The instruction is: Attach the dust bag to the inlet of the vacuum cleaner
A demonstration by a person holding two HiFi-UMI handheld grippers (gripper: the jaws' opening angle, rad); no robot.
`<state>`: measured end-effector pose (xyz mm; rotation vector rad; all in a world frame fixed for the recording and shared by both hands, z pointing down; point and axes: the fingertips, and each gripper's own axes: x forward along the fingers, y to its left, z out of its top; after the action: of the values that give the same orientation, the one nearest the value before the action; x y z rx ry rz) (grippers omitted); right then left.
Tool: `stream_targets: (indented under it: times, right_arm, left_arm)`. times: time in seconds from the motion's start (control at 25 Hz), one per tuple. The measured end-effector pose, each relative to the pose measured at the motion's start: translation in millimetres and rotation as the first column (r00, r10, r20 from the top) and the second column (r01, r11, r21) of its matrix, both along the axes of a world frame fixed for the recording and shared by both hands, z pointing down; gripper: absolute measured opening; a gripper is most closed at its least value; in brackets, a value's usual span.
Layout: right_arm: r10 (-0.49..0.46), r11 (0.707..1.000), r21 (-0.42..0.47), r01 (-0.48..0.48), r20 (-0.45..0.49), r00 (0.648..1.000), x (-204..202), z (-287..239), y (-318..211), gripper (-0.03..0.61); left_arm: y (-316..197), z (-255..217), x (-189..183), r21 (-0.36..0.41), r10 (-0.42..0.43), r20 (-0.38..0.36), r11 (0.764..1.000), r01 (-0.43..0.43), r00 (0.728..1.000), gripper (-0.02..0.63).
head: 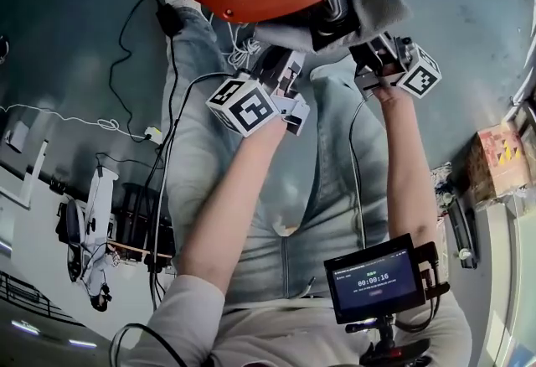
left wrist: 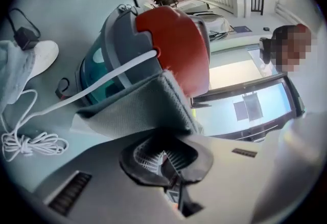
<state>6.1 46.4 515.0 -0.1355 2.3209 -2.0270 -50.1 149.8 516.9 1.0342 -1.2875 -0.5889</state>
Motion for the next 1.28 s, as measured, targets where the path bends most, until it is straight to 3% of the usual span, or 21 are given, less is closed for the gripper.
stream_targets:
  times: [0.2,0.44,0.56,0.76,1.04,1.16,1.28]
  right_arm:
    - [0.022,1.000,-0.010,-0.022,-0.058,0.998,16.5,3.5,0.8,-0.005]
    - [-0.166,0.981,0.072,0.182,-0.187,0.968,35.8,-6.9,25.0,-0.002]
    - [-0.209,0.965,0.108,0.238,-0.229,0.951,46.4,-13.8,45.1,0.006]
    - [-0.078,0.984,0.142,0.106,-0.189,0.979,24.9,-30.5,54.0,0.005]
    - [0.028,0.978,0.207,0.019,-0.224,0.974,8.9,-32.8,23.6,0.005]
    - [0.018,0.985,0.174,0.018,-0.202,0.979,6.7,-31.1,22.5,0.004]
    - [0.056,0.994,0.102,-0.041,-0.147,0.987,17.6,-31.5,22.9,0.005]
  left_arm:
    - [-6.5,-7.4,-24.3,0.006,-0.092,-0.052,0.996,0.093,0.994,0.005]
    - [-7.2,-5.1,-28.5,-0.012,-0.092,-0.102,0.996,0.091,0.991,0.005]
    - [-7.9,-0.1,-25.5,-0.024,-0.097,-0.117,0.995,0.094,0.988,0.005]
    - [-3.9,3.7,-23.6,-0.040,-0.042,-0.123,0.998,0.037,0.992,0.005]
    - [-8.4,-7.7,-11.5,-0.011,0.064,-0.140,0.998,-0.066,0.988,0.005]
    - [-5.4,-7.8,-12.3,-0.011,0.067,-0.152,0.998,-0.070,0.986,0.005]
    - [-5.1,-8.2,-12.3,-0.007,0.068,-0.173,0.998,-0.070,0.983,0.005]
